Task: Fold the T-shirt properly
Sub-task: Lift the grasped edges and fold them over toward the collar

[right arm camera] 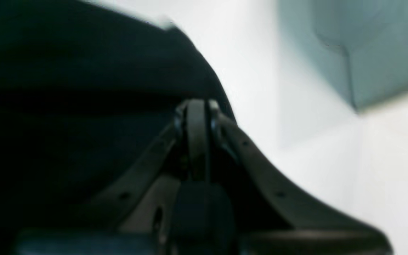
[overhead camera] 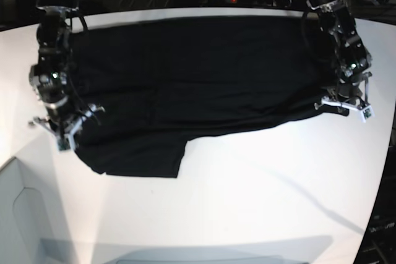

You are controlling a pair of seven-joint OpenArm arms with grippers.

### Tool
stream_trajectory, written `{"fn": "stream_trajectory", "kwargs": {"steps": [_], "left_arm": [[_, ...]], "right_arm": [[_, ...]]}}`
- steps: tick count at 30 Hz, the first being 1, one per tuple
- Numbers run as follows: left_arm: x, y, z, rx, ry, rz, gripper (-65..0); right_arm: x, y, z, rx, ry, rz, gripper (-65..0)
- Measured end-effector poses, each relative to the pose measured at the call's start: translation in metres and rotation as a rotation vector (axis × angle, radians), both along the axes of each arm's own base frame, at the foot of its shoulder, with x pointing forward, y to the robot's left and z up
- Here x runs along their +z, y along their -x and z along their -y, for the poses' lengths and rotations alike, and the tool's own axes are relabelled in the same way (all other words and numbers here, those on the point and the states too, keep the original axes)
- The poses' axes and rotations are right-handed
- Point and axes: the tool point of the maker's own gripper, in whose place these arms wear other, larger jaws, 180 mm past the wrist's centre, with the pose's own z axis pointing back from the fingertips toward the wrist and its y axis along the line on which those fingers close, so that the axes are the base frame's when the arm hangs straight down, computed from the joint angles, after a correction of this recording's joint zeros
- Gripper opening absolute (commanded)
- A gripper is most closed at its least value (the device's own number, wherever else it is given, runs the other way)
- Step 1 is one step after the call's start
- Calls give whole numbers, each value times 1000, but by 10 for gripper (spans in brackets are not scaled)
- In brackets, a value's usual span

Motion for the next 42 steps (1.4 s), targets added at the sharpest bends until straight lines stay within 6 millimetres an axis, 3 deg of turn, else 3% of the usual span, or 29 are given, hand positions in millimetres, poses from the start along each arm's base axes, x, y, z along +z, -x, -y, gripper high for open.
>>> {"fn": "stream_trajectory", "kwargs": {"steps": [5, 9, 12, 16, 22, 26, 28, 34, 37, 42], "left_arm": [[-1, 0, 3, 1, 10, -1, -650], [-3, 0, 5, -1, 15, -3, -650], [-1, -1, 3, 0, 10, 0, -650], [-2, 0, 4, 0, 14, -3, -650], [-2, 0, 4, 1, 13, -3, -650], [-2, 0, 4, 1, 14, -2, -650], [-2, 0, 4, 1, 14, -3, -650], [-2, 0, 3, 0, 11, -3, -650], [-1, 0, 3, 0, 11, -1, -650], [1, -1, 3, -1, 6, 3, -650]], "right_arm": [[26, -40, -28, 113, 31, 1, -431], [10, -70, -34, 128, 3, -61, -298], [-15, -85, -24, 101, -18, -151, -277], [-31, -104, -19, 88, -75, -157, -277], [-63, -104, -9, 62, -120, -223, -276], [-73, -104, -7, 55, -139, -232, -281], [-78, -101, -8, 54, -145, -236, -323], [-85, -95, -7, 51, -145, -251, -650], [-77, -97, -7, 55, -137, -232, -650], [-46, -91, -9, 90, -86, -117, -650]]}}
